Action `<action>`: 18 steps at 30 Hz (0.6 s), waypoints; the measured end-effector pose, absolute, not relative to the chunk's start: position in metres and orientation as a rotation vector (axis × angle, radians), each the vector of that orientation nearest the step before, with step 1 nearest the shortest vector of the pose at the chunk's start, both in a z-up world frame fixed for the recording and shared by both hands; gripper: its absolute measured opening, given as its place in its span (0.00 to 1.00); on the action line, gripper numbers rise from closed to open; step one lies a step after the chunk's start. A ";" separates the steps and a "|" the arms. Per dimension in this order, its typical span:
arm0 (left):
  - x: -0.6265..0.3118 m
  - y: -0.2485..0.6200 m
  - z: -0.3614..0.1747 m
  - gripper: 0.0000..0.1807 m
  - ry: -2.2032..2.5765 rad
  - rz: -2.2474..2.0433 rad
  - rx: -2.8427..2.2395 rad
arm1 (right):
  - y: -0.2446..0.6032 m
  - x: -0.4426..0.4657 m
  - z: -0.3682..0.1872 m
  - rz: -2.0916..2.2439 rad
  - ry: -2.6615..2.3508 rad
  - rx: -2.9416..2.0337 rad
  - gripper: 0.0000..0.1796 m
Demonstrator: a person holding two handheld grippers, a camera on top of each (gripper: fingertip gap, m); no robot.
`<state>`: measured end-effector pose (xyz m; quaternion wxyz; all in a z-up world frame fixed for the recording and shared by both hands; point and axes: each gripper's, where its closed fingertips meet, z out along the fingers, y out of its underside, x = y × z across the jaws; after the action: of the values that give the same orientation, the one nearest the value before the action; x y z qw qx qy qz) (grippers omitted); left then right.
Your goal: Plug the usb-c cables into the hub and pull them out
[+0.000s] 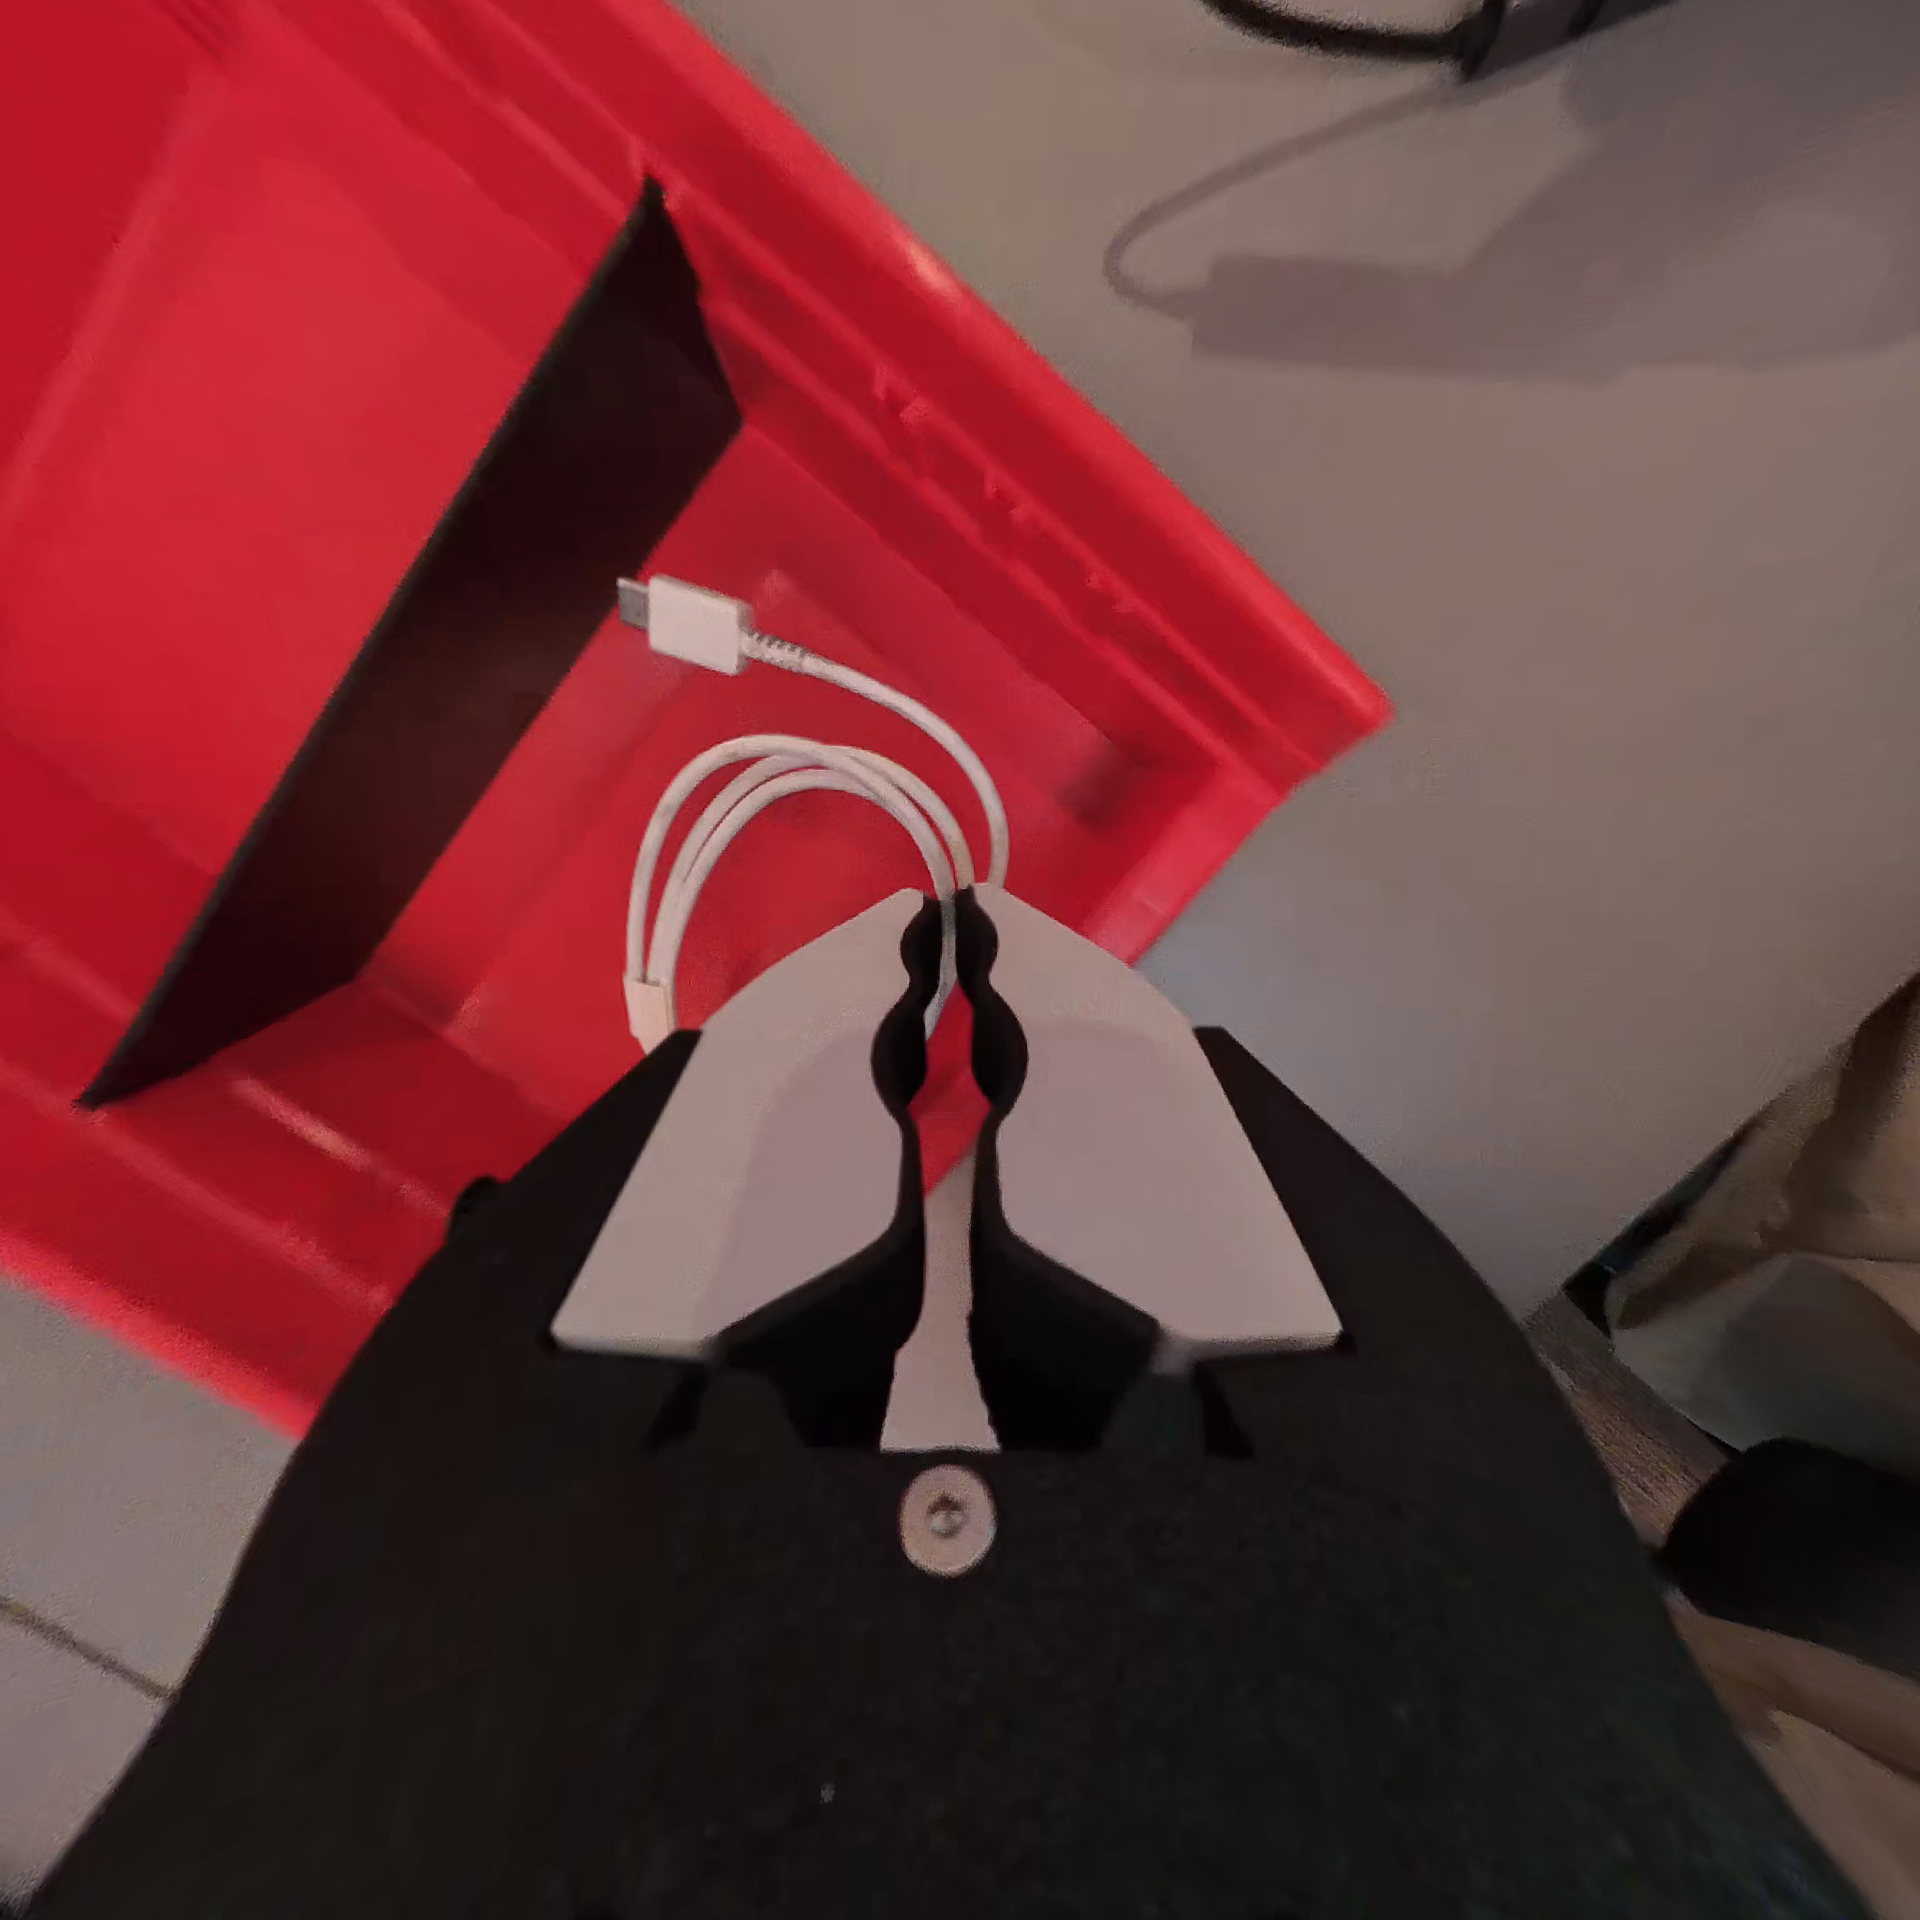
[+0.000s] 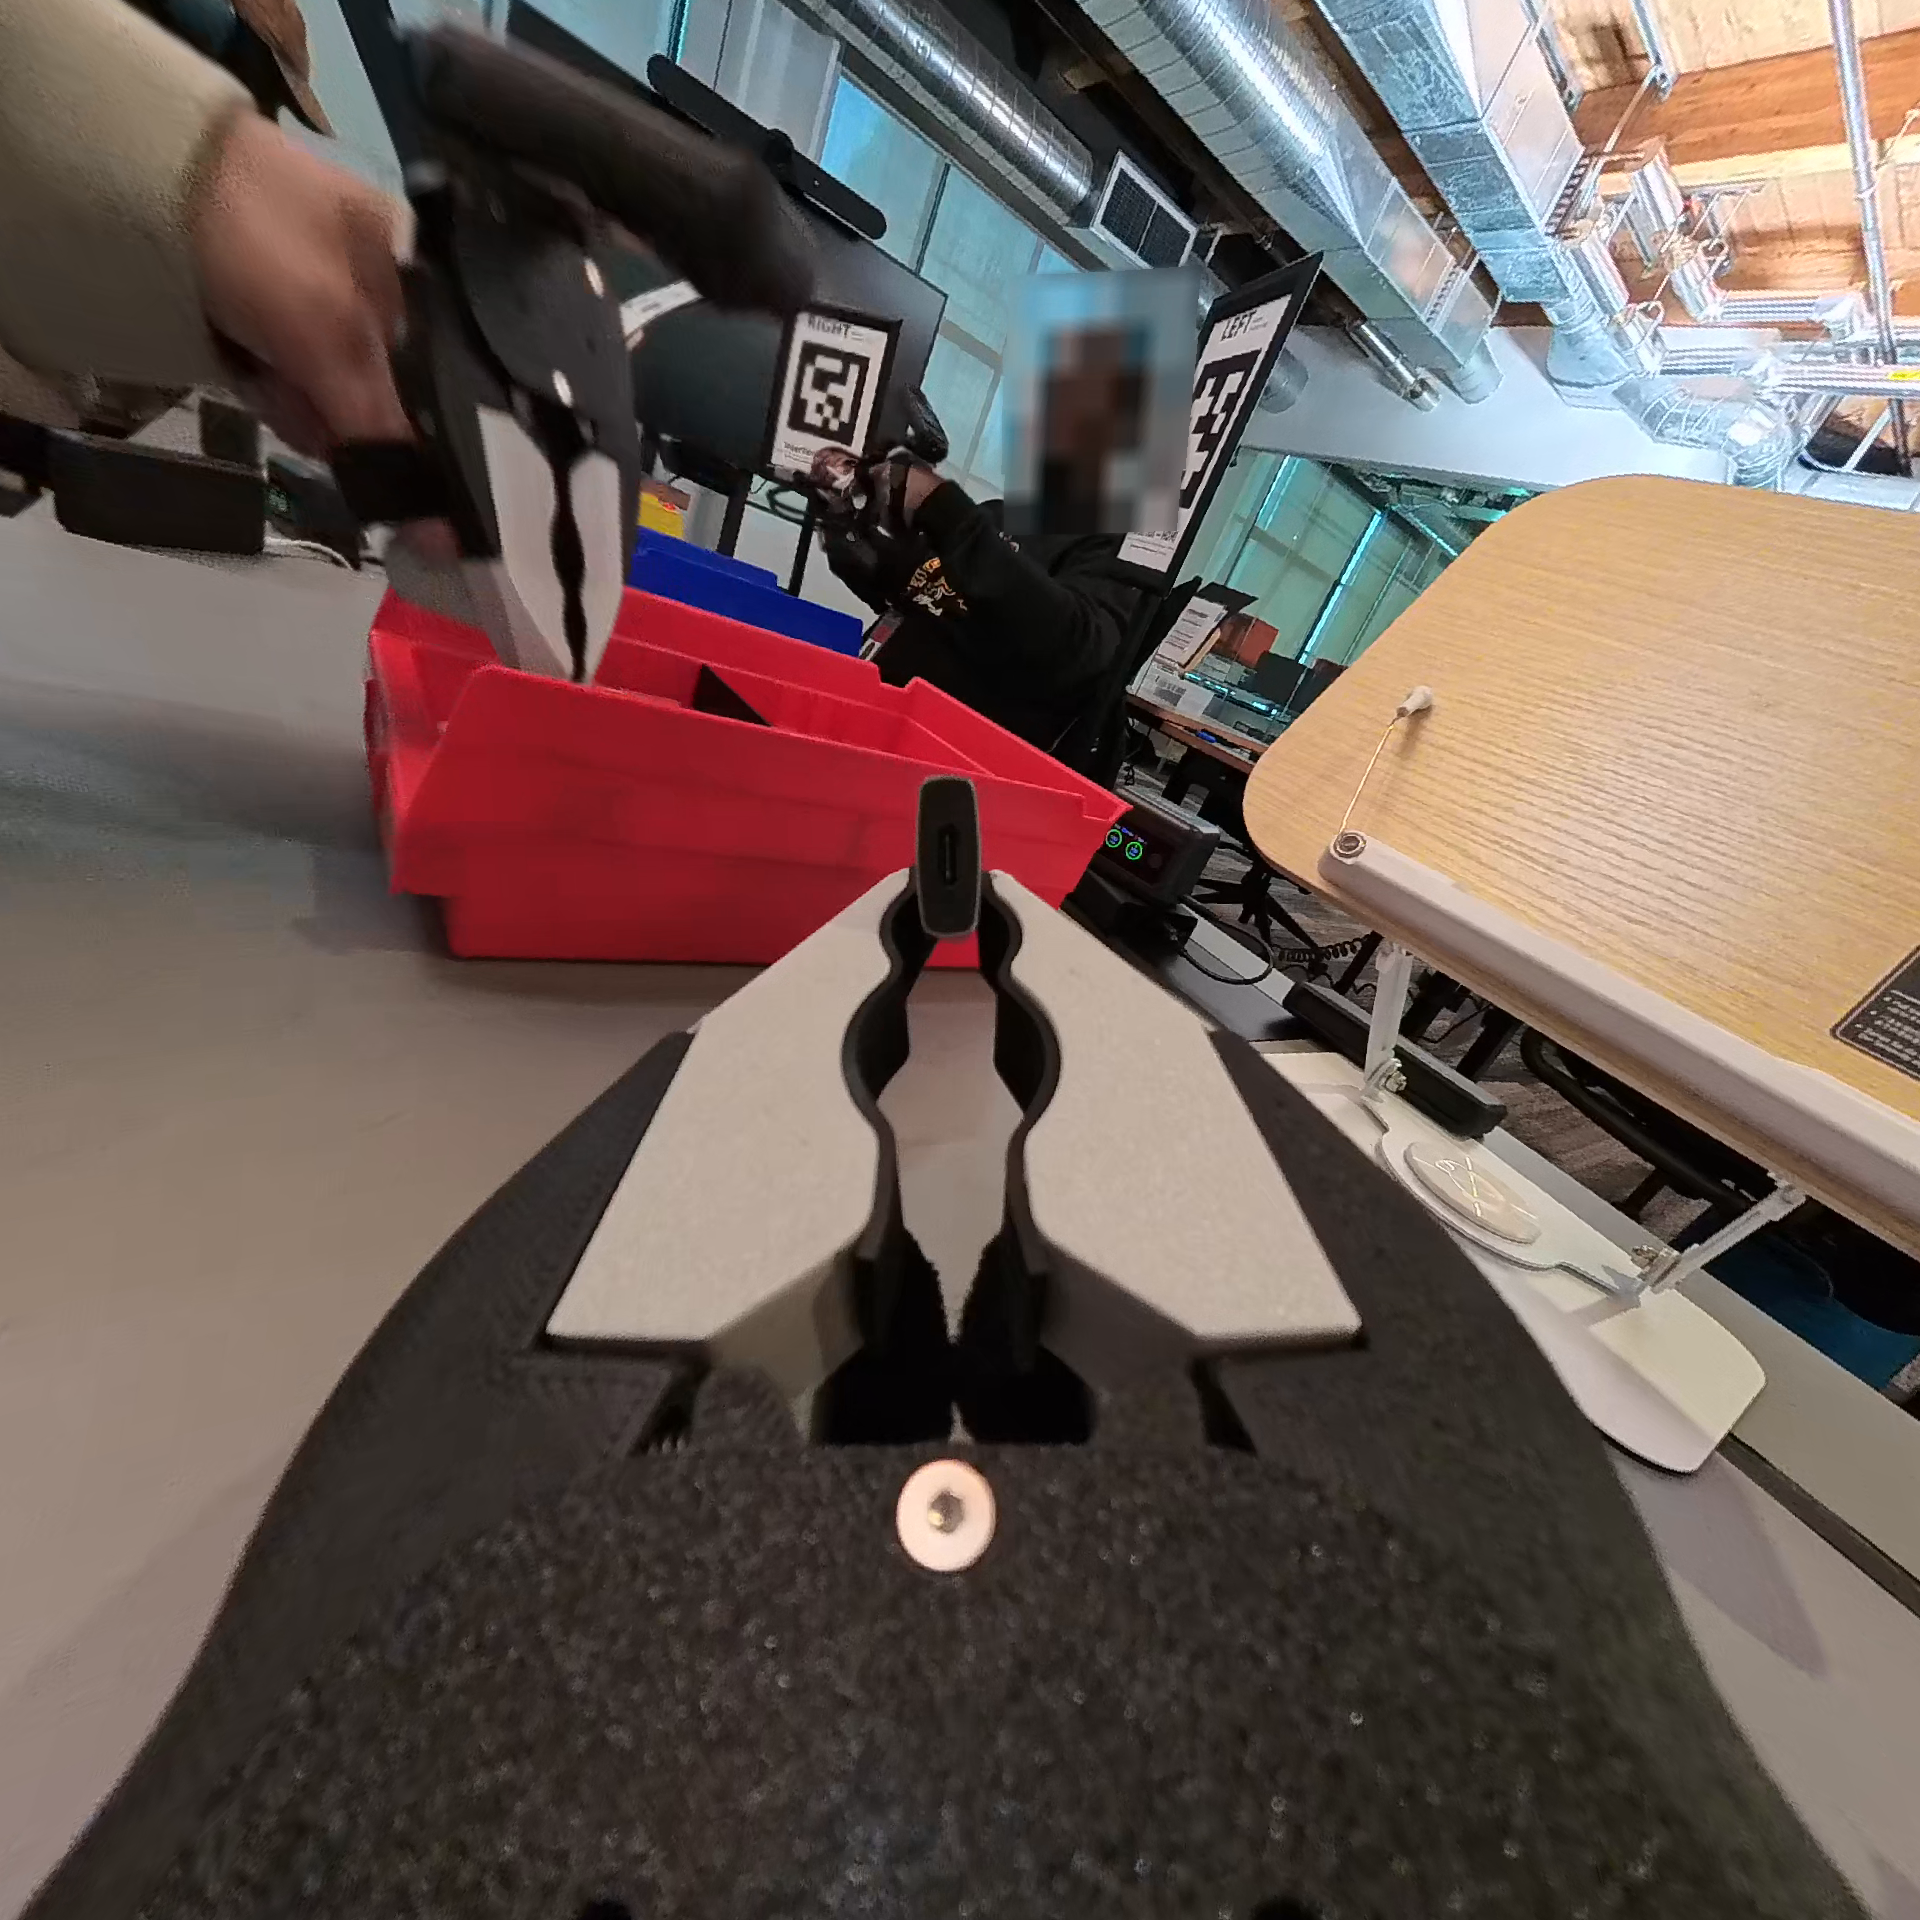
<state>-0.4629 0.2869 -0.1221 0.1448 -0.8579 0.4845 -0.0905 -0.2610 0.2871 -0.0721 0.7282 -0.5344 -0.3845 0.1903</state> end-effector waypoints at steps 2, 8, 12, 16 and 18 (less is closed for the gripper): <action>-0.463 0.274 -0.098 0.01 1.390 -0.229 -2.409 | 0.287 -0.261 -0.072 0.420 -0.848 -1.175 0.05; -0.407 0.196 -0.033 0.01 1.555 -0.233 -2.120 | 0.289 -0.260 -0.072 0.411 -0.843 -1.179 0.05; -0.342 0.126 -0.067 0.01 1.836 -0.339 -1.951 | 0.289 -0.259 -0.072 0.417 -0.839 -1.180 0.05; -0.319 0.083 -0.137 0.02 2.075 -0.379 -1.865 | 0.288 -0.259 -0.073 0.421 -0.844 -1.184 0.05; -0.322 0.080 -0.157 0.03 2.075 -0.393 -1.878 | 0.288 -0.260 -0.073 0.423 -0.848 -1.184 0.05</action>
<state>-0.3223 0.0799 -0.1573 0.1570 -0.6562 0.7252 -0.1374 -0.2597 0.2878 -0.0732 0.7261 -0.5368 -0.3845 0.1917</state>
